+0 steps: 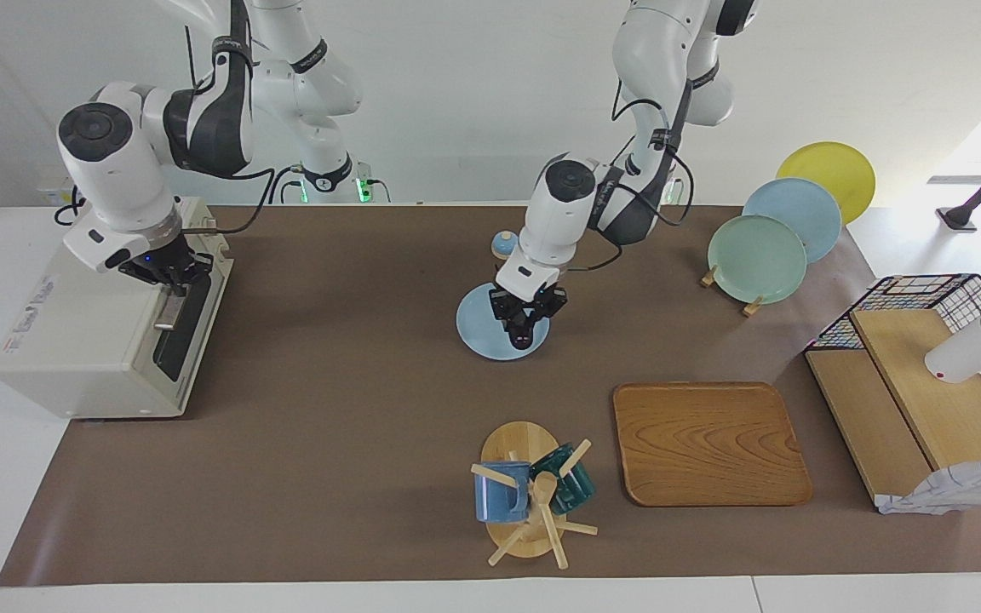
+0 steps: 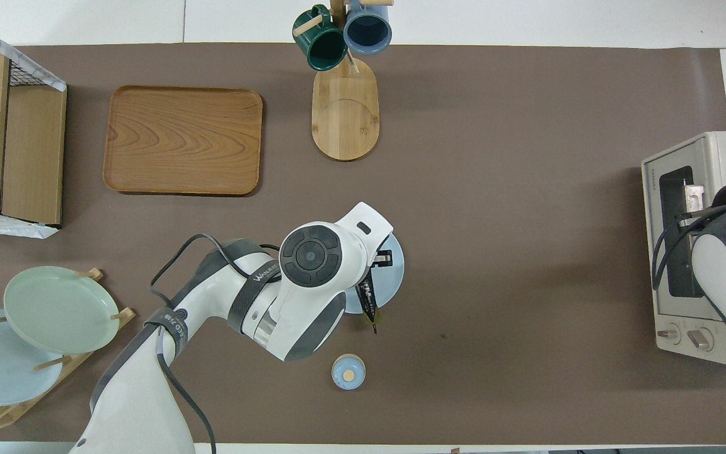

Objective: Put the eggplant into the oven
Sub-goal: 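Place the eggplant on the blue plate while the right gripper reaches the oven, then pull the oven door open with the right gripper while the left gripper withdraws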

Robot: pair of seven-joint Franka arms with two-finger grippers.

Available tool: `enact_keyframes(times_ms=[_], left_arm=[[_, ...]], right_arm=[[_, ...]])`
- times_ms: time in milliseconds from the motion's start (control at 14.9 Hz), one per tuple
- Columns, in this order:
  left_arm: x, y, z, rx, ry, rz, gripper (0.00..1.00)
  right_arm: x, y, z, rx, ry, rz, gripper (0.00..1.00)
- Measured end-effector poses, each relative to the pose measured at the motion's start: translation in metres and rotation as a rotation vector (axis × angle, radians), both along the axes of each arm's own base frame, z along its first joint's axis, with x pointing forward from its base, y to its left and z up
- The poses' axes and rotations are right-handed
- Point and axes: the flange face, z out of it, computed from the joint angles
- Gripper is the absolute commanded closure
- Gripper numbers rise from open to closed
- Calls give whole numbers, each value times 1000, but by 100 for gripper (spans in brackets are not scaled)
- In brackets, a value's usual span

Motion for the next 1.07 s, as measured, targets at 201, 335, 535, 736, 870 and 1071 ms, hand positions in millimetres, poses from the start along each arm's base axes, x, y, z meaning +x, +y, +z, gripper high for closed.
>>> enact_keyframes(times_ms=[201,335,535,736,870,1071], left_arm=[[2,4,-2,4,1,3,82],[3,6,-2,5,-1,0,0],[7,10,0,7,-6,-22,0],[32,38,26,25,8,-36,0],[56,70,61,26,9,-10,0],[84,128,109,23,-8,9,0]], right_arm=[[-2,11,-3,1,-12,24,100],[-2,27,-8,1,-11,45,100],[-4,46,-18,31,-27,51,100],[-5,63,-35,90,-42,50,100],[-4,75,-53,117,-42,42,100],[-5,91,-84,143,-58,40,100]])
